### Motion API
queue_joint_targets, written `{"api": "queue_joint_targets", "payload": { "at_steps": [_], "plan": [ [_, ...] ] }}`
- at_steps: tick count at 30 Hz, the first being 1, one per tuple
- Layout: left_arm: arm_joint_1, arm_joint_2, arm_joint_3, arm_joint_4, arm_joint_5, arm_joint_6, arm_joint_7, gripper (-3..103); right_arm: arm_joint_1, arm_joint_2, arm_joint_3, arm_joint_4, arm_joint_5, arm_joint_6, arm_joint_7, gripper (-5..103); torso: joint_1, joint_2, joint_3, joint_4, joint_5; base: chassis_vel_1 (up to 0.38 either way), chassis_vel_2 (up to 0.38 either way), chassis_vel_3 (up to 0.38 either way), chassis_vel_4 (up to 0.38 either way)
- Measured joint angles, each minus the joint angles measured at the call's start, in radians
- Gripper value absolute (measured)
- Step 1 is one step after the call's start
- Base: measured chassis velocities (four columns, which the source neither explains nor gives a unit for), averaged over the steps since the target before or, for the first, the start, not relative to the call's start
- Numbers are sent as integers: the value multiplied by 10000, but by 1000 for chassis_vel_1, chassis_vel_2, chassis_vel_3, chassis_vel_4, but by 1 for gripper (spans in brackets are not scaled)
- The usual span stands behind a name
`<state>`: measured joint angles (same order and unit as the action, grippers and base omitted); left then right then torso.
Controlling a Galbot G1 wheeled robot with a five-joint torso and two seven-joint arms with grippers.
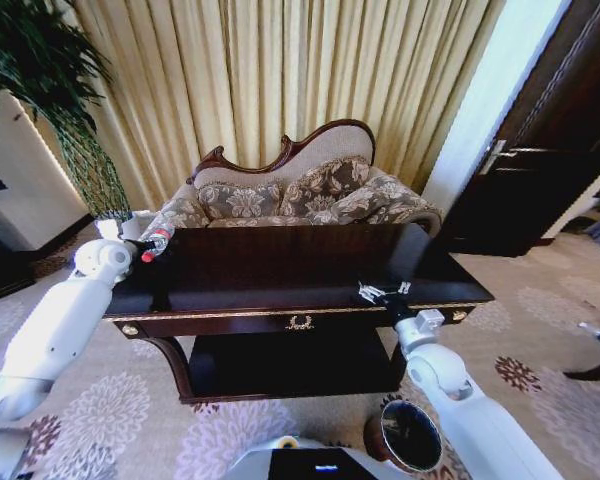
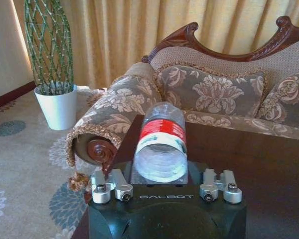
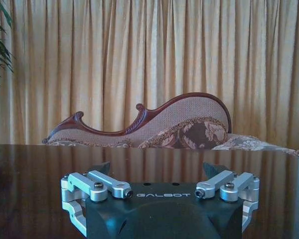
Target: Move to the front of the table and place the trash on the table into the trash bin.
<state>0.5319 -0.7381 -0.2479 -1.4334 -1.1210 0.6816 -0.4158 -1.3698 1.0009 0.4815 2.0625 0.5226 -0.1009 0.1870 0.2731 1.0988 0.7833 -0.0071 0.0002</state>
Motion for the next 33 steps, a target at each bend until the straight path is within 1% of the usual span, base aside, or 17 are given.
{"api": "queue_joint_targets", "payload": {
  "at_steps": [1, 2, 4, 5, 7, 11, 12, 14, 15, 16, 17, 18, 20, 21, 22, 24, 33],
  "plan": [
    [11, -19, -8, -14, 0, -2, 3, 60, -3, 0, 0, 9, 1, 16, 7, 100, 0, 0, 0, 0, -1, 0, 0, 0, 0],
    [11, -19, -8, -14, 0, -2, 3, 60, -3, 0, 0, 9, 1, 16, 7, 100, 0, 0, 0, 0, -1, 0, 0, 0, 0],
    [45, -62, -45, -85, -8, -13, 17, 50, 7, -31, 22, 21, 12, 57, 62, 100, 0, 0, 0, 1, -1, 0, 0, 0, 0],
    [45, -62, -45, -85, -8, -13, 17, 50, 7, -31, 22, 21, 12, 57, 62, 100, 0, 0, 0, 1, -1, 0, 0, 0, 0],
    [51, -58, -67, -91, -10, -36, 56, 40, 59, -101, 58, -10, 34, 81, 114, 100, 1, 0, 0, 1, -2, 0, 0, 0, 0],
    [63, -19, -101, -99, -13, -82, 103, 34, 110, -176, 62, -57, 57, 91, 169, 100, 0, 0, 0, 1, -2, 0, 0, 0, 0],
    [100, 16, -142, -154, 9, -148, 154, 27, 124, -190, 51, -67, 57, 91, 184, 100, 0, -1, 0, 1, -2, 0, 0, 0, 0],
    [159, 41, -195, -252, 81, -274, 235, 24, 134, -190, 26, -67, 58, 91, 211, 100, 0, -1, 0, 1, -2, 0, 0, 0, 0],
    [249, 75, -239, -383, 244, -523, 394, 20, 141, -187, -1, -64, 63, 86, 244, 100, 0, 0, 0, 1, -2, 0, 0, 0, 0],
    [395, 128, -288, -544, 650, -1010, 771, 18, 156, -186, -52, -28, 83, 71, 301, 100, 0, 0, 0, 1, -3, 0, 0, 0, 0],
    [395, 128, -288, -544, 650, -1010, 771, 18, 156, -186, -52, -28, 83, 71, 301, 100, 0, 0, 0, 1, -3, 0, 0, 0, 0],
    [470, 156, -322, -632, 861, -1242, 976, 18, 164, -189, -78, -3, 93, 64, 326, 100, 0, 0, 0, 1, -4, 0, 0, 0, 0],
    [855, 294, -546, -1153, 1485, -1943, 1869, 11, 199, -238, -196, 99, 181, 1, 440, 100, 0, 0, 0, 1, -2, 0, 0, 0, 0],
    [1011, 362, -638, -1349, 1584, -2158, 2164, 7, 216, -262, -231, 123, 211, -21, 490, 100, 0, 0, 0, 1, -2, 0, 0, 0, 0],
    [1011, 362, -638, -1349, 1584, -2158, 2164, 7, 216, -262, -231, 123, 211, -21, 490, 100, 0, 0, 0, 1, -2, 0, 0, 0, 0],
    [1385, 481, -878, -1864, 1630, -2341, 2561, 1, 267, -283, -263, 120, 258, -48, 551, 100, 0, 0, -1, 3, -1, 0, 0, 0, 0],
    [2013, 447, -1277, -2139, 1351, -2075, 2000, 0, 285, -262, -279, 81, 242, -61, 526, 100, 0, 0, -1, 1, -4, 0, 0, 0, 0]
  ]
}}
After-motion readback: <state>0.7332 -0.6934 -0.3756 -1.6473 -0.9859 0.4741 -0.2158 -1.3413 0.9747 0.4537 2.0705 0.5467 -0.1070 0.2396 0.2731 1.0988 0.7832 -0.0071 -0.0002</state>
